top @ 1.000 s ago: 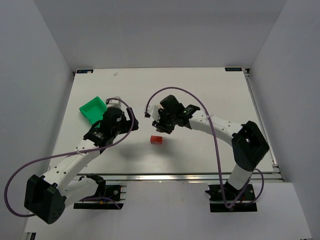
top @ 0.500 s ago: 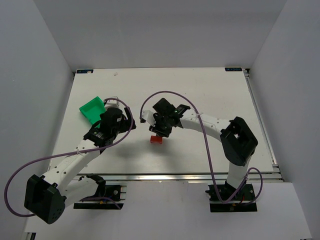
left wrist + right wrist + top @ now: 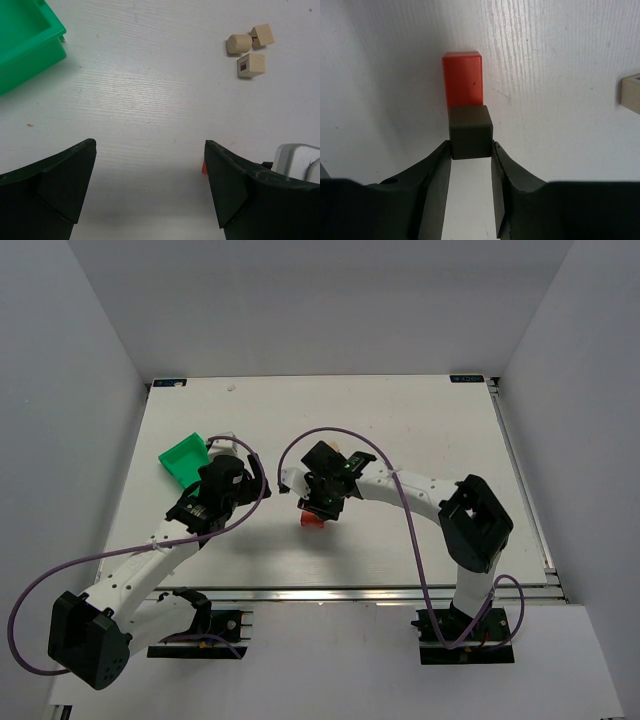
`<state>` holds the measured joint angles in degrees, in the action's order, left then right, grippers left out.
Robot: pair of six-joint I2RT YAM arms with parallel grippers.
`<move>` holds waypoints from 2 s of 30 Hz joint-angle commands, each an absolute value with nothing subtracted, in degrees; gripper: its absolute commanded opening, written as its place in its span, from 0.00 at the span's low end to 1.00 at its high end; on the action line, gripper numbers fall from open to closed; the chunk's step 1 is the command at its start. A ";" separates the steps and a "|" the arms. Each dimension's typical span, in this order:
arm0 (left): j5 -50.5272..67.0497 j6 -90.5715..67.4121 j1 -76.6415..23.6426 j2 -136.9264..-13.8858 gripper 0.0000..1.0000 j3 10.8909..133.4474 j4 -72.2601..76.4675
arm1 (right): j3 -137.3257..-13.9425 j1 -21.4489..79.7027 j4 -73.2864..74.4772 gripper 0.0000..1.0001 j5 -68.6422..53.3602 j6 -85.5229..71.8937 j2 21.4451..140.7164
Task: Build the wood block tower
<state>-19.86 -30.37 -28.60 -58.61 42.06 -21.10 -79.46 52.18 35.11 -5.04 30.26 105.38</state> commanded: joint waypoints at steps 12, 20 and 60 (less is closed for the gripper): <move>-19.86 -29.27 -28.39 -57.04 0.98 42.98 -21.27 | -83.50 53.17 36.21 0.10 -3.78 30.41 106.61; -19.78 -29.09 -28.39 -56.86 0.98 43.15 -21.18 | -84.20 53.26 36.83 0.11 -3.43 31.20 107.75; -19.07 -28.21 -28.39 -57.75 0.98 43.51 -20.83 | -84.73 53.96 38.23 0.47 -4.66 32.87 107.84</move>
